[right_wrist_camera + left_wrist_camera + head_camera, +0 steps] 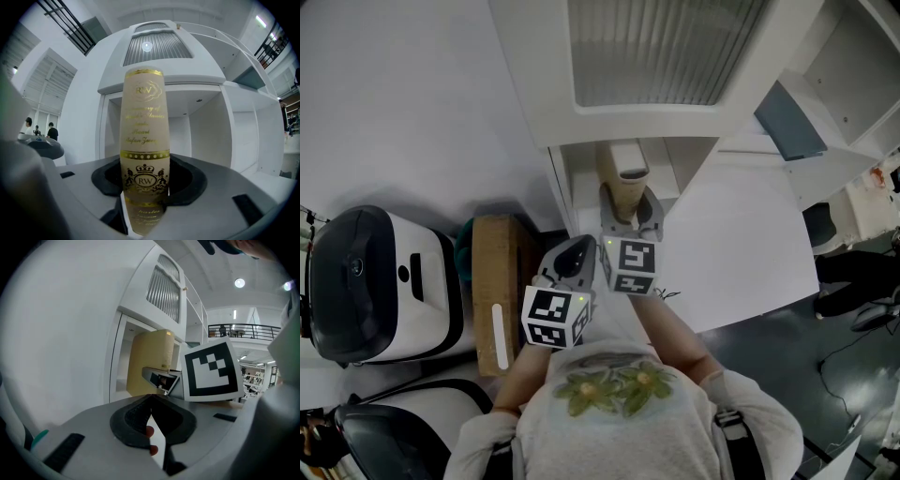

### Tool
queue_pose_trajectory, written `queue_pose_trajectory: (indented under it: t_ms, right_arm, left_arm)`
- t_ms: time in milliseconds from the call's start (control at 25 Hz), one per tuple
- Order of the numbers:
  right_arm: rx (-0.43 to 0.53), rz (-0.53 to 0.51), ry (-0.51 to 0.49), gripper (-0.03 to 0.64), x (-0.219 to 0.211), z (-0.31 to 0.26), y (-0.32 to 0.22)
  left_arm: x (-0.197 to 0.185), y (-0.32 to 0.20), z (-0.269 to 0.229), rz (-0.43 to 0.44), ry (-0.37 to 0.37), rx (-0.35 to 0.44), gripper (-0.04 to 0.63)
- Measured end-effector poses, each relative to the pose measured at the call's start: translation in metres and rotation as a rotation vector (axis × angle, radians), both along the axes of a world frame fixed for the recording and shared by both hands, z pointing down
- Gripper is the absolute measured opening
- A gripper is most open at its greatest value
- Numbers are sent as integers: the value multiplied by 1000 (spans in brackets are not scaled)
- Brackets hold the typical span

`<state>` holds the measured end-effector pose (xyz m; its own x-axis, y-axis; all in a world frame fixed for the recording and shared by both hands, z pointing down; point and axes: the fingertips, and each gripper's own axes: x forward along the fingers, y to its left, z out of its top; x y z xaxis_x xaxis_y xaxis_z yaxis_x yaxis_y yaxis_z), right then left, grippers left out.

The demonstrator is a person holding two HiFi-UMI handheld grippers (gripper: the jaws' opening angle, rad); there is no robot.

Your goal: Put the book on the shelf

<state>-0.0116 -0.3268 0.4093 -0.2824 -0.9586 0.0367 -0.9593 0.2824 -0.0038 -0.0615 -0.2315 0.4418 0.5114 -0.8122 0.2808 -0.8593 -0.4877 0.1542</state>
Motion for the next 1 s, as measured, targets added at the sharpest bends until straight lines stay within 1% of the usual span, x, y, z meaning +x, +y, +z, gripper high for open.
queue_pose_trajectory:
  t_ms: [360, 520, 680, 1000]
  right_arm:
    - [7, 4, -2, 229, -2, 0, -6]
    - [-19, 6, 9, 229, -1, 6, -7]
    - [3, 13, 3, 229, -1, 2, -11]
    - [-8, 28, 4, 229, 0, 9, -20]
  left_arm:
    - [-2, 0, 2, -5, -4, -3, 28]
    - [-4, -2, 3, -11, -7, -5, 28]
    - [-4, -2, 4, -12, -5, -8, 28]
    - [-5, -2, 6, -14, -2, -14, 28]
